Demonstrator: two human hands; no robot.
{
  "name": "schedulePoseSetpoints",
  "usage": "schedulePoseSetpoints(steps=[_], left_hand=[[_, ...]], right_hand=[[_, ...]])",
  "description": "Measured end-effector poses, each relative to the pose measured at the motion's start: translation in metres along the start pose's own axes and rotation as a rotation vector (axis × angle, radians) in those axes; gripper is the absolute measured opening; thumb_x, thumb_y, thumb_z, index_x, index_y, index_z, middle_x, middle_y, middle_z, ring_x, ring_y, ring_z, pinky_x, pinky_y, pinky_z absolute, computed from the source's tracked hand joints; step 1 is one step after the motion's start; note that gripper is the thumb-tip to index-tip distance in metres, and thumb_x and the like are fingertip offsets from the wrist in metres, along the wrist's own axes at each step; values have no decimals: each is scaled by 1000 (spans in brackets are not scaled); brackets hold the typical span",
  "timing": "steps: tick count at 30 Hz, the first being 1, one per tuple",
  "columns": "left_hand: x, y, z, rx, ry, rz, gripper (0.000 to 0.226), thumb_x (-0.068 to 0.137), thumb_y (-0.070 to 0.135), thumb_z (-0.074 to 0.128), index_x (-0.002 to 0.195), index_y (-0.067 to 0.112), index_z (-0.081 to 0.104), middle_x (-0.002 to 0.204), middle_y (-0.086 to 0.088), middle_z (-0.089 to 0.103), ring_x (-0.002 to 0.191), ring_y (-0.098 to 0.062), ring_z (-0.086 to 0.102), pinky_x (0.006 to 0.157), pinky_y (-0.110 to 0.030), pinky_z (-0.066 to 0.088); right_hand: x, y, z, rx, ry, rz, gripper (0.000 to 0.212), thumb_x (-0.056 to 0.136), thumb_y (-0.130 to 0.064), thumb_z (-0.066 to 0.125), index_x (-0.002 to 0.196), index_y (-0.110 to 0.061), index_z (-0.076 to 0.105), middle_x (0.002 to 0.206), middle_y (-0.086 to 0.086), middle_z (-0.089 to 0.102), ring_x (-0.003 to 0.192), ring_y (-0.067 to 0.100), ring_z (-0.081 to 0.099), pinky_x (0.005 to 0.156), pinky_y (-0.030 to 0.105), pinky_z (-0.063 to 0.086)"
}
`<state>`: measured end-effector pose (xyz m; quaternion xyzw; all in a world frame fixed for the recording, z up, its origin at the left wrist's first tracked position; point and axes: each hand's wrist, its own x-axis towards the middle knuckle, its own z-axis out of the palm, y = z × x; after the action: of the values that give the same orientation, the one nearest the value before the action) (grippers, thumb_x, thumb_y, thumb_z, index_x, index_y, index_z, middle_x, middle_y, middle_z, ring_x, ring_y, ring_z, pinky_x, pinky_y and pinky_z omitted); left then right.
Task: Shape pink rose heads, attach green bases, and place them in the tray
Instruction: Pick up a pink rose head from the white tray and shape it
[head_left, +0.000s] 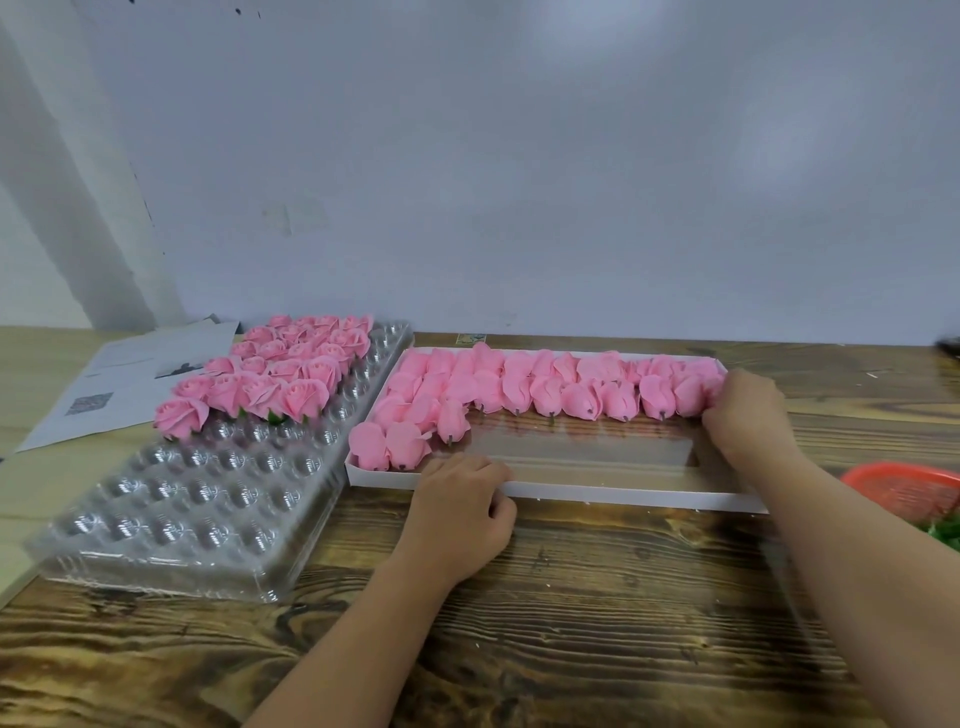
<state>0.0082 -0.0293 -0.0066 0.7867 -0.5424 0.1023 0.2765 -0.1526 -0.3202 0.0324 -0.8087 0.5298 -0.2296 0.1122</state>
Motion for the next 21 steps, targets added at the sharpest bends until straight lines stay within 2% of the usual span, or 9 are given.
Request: schedulePoseSetpoints(steps=[5, 8, 11, 14, 17, 19, 21], left_hand=[[0, 1, 0, 8, 4, -5, 20, 90, 20, 58, 103, 17, 73, 93, 5, 68, 90, -14, 59, 87, -29, 40], [0, 3, -2, 5, 4, -4, 19, 90, 19, 58, 101, 16, 73, 90, 5, 67, 88, -15, 58, 86, -30, 41], [-1, 3, -4, -5, -11, -9, 19, 89, 20, 59, 101, 16, 73, 89, 6, 65, 86, -14, 57, 86, -32, 44], [-1, 4, -4, -9, -4, -6, 18, 89, 20, 59, 99, 16, 73, 87, 7, 63, 83, -11, 52, 83, -30, 41], [-1, 4, -5, -1, 5, -4, 17, 89, 20, 59, 98, 17, 73, 85, 8, 61, 81, -9, 50, 82, -27, 36], [-1, 4, -5, 2, 0, -3, 16, 89, 20, 59, 99, 17, 73, 85, 8, 61, 82, -10, 51, 82, -27, 38], [-1, 5, -6, -9, -9, -5, 18, 90, 20, 60, 102, 18, 73, 87, 9, 63, 84, -9, 53, 86, -29, 43]], right_hand=[[-3, 6, -13, 58, 31, 18, 9, 84, -4, 59, 78, -1, 54, 75, 19, 54, 72, 35, 49, 64, 34, 40], [-10, 12, -21, 160, 83, 16, 23, 91, -14, 53, 72, -1, 55, 72, 21, 58, 70, 37, 53, 60, 33, 38], [-23, 10, -29, 277, 119, 26, 28, 92, -19, 57, 66, -8, 53, 67, 10, 57, 68, 31, 52, 62, 31, 38], [-35, 4, -37, 332, 144, 30, 21, 90, -23, 61, 78, -7, 61, 77, 10, 65, 67, 26, 53, 67, 30, 38], [-48, -7, -41, 362, 161, -22, 14, 83, -19, 68, 80, -9, 59, 69, 3, 60, 72, 28, 51, 66, 32, 35], [-60, -17, -41, 407, 148, -53, 15, 79, -20, 73, 89, -12, 64, 72, -2, 60, 78, 28, 56, 69, 31, 38], [-74, -28, -37, 513, 111, -60, 24, 79, -24, 76, 100, -15, 68, 81, -8, 63, 80, 16, 62, 70, 27, 44]])
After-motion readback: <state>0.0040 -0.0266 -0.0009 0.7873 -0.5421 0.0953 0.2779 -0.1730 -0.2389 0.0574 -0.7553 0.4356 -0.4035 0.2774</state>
